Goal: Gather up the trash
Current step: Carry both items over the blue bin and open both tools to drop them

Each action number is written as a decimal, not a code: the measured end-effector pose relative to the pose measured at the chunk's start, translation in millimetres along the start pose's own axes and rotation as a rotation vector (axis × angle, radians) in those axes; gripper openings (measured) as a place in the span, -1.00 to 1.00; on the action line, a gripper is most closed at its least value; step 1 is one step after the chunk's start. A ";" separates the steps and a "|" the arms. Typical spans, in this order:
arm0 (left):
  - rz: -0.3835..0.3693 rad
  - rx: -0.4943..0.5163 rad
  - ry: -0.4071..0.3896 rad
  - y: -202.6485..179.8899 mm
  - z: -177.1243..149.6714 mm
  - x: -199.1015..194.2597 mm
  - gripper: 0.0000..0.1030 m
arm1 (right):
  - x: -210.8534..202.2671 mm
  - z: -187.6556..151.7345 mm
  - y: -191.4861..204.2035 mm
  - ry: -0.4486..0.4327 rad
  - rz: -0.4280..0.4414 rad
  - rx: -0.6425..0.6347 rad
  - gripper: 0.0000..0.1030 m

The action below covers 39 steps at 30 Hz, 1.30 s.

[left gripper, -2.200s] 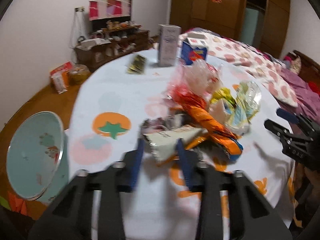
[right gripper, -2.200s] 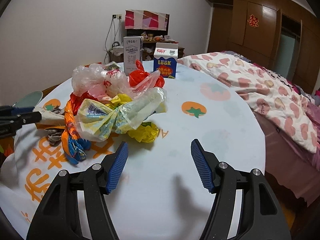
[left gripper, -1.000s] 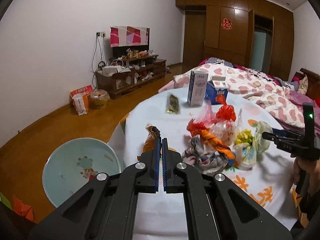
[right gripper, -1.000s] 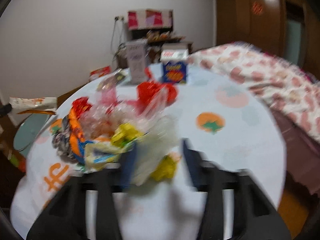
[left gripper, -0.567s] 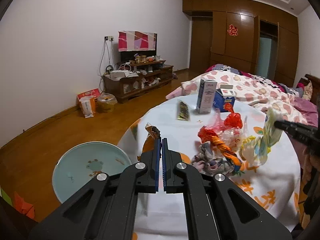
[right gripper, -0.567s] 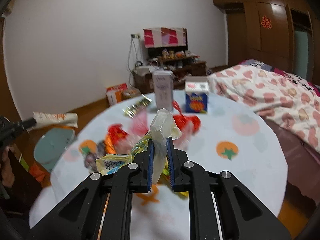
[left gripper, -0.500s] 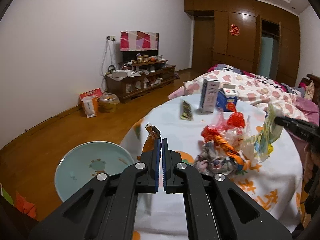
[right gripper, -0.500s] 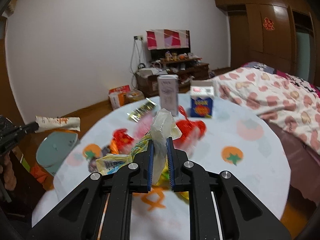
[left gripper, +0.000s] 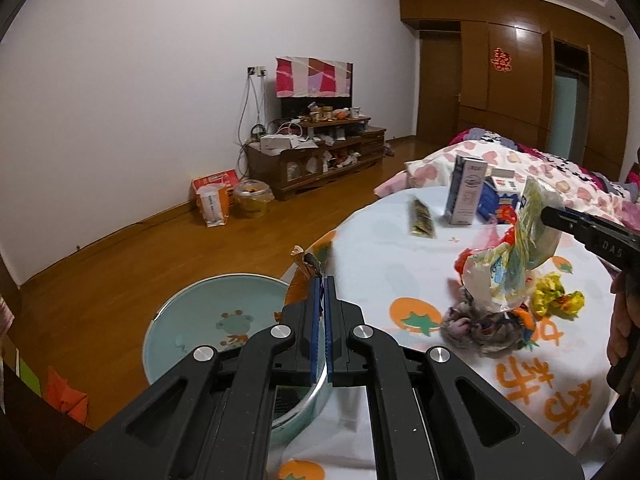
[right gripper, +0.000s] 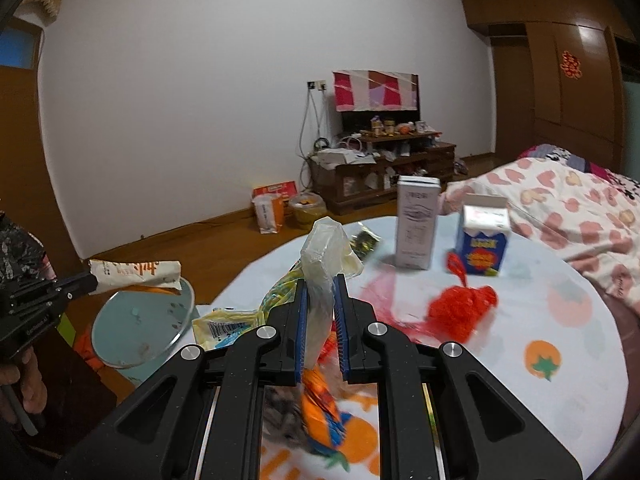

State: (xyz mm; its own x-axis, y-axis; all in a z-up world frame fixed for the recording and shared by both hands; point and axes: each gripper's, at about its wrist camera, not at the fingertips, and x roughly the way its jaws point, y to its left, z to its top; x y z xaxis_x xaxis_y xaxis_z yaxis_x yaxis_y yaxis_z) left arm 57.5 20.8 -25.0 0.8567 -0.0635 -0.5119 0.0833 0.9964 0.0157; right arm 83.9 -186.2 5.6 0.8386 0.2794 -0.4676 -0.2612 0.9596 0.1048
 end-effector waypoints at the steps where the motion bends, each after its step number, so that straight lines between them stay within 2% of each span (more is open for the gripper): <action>1: 0.004 -0.002 0.002 1.8 -0.6 1.0 -0.96 | 2.3 1.2 3.0 -0.001 0.004 -0.003 -0.74; 39: 0.143 -0.067 0.047 70.0 -19.1 9.4 -0.96 | 99.3 12.0 81.0 0.053 0.150 -0.098 -0.73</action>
State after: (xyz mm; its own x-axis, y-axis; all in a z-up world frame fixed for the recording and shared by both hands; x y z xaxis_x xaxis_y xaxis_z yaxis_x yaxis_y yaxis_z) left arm 61.6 91.1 -45.1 0.8323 0.0802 -0.5486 -0.0734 0.9967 0.0345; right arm 151.7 -80.3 -21.8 0.7610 0.4144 -0.4992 -0.4289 0.8986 0.0922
